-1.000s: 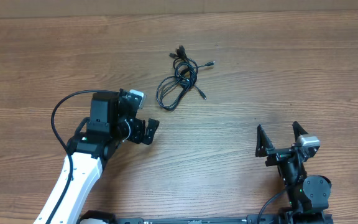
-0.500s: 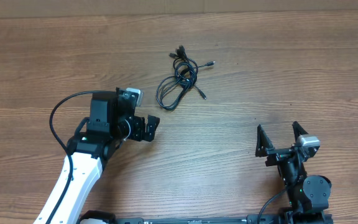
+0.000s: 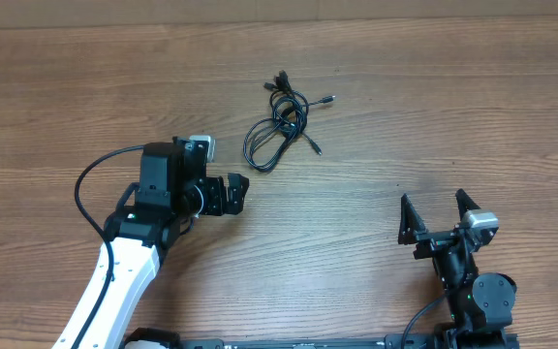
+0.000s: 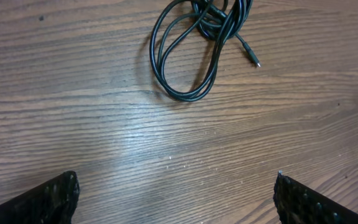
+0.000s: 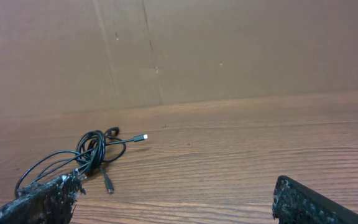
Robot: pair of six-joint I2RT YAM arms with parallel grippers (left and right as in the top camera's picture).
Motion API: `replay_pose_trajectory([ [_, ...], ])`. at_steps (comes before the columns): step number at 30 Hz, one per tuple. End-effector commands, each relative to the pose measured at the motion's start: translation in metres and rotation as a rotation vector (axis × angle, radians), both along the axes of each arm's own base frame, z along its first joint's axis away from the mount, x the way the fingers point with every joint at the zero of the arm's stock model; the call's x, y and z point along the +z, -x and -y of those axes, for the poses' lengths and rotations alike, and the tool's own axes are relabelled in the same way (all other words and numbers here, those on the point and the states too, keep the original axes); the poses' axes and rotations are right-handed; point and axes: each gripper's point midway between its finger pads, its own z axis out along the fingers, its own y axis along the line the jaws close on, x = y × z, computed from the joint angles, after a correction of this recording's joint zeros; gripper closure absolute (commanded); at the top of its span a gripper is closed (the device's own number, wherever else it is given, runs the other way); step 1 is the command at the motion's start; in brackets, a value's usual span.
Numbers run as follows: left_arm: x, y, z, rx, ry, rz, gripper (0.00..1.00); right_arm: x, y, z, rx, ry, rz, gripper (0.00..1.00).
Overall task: Untangle cables
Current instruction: 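Rotate and position the left gripper beside the black cable bundle, then close the left gripper on the black cable bundle and grasp it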
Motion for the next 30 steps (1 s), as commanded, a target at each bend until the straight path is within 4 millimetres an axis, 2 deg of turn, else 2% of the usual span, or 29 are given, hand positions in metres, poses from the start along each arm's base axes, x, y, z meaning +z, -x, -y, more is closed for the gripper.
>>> replay_pose_trajectory([
  [1, 0.010, -0.006, 0.006, 0.029, 0.049, 0.000, 0.01, -0.004, -0.001, 0.001, -0.005, 0.001, -0.006, 0.00],
  [12, 0.012, -0.009, 0.005, 0.048, 0.058, 0.007, 0.01, -0.004, -0.001, 0.001, -0.005, 0.001, -0.006, 0.00],
  [17, 0.041, -0.012, 0.041, -0.132, 0.207, 0.107, 0.00, -0.004, -0.001, 0.001, -0.005, 0.001, -0.006, 0.00],
  [19, 0.048, -0.015, 0.047, -0.148, 0.213, 0.143, 0.00, -0.004, -0.001, 0.000, -0.005, 0.001, -0.006, 0.00],
  [30, 0.054, -0.026, 0.074, -0.123, 0.172, 0.222, 0.00, -0.004, -0.001, 0.001, -0.005, 0.001, -0.006, 0.00],
])
